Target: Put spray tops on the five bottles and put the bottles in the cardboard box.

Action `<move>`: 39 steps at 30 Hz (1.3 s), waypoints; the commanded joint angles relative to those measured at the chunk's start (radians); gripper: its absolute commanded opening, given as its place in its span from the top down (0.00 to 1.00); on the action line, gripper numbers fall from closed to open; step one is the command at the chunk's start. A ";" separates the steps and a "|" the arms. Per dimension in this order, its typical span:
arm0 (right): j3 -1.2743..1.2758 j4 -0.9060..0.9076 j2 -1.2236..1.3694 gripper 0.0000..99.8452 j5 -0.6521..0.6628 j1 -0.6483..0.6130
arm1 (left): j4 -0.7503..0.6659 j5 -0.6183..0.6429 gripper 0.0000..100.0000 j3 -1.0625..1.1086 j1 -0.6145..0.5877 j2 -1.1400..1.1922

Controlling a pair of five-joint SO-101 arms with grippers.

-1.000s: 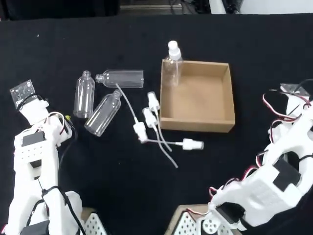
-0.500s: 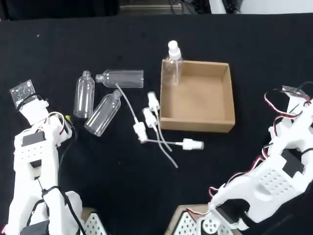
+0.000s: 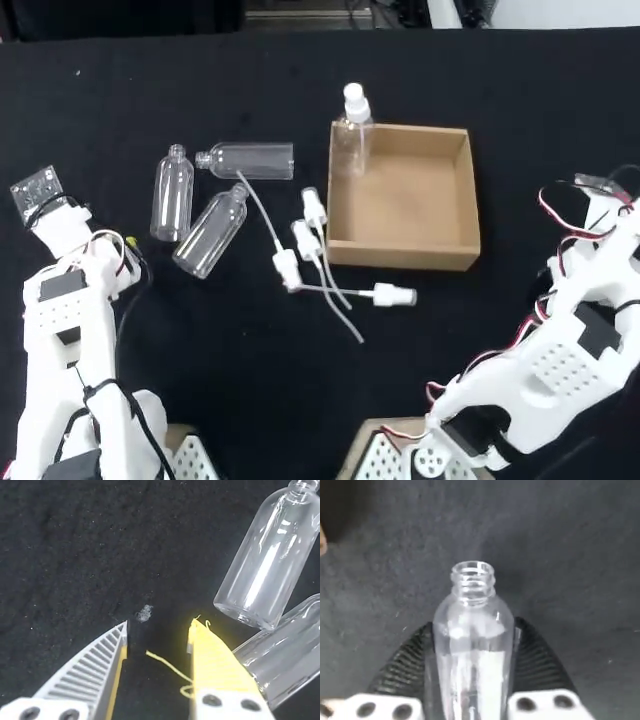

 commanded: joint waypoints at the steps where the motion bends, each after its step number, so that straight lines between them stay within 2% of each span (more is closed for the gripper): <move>1: -0.045 -0.032 -0.022 0.80 -0.006 -0.040 | -0.018 -0.002 0.81 -0.013 -0.010 -0.026; 4: -0.047 0.003 -0.016 0.73 -0.008 -0.046 | -0.018 -0.002 0.81 -0.013 -0.010 -0.026; 14: -0.038 0.058 -0.008 0.78 -0.006 -0.037 | -0.018 -0.002 0.81 -0.013 -0.010 -0.026; 16: -0.038 0.055 -0.008 0.83 -0.009 -0.037 | -0.018 -0.002 0.81 -0.013 -0.010 -0.026; 19: -0.039 0.058 -0.008 0.98 -0.011 -0.041 | -0.018 -0.002 0.81 -0.013 -0.007 -0.026; 23: -0.064 0.101 -0.019 0.99 -0.012 -0.038 | -0.015 -0.002 0.81 -0.010 0.005 -0.026; 29: -0.222 0.311 -0.136 0.99 -0.017 -0.037 | 0.020 -0.009 0.81 -0.016 0.090 -0.026; 34: -0.168 0.316 -0.318 0.99 -0.087 -0.040 | 0.144 -0.063 0.81 -0.094 0.166 -0.026; 39: 0.041 0.210 -0.515 0.99 -0.094 -0.037 | 0.247 -0.161 0.81 -0.159 0.358 -0.026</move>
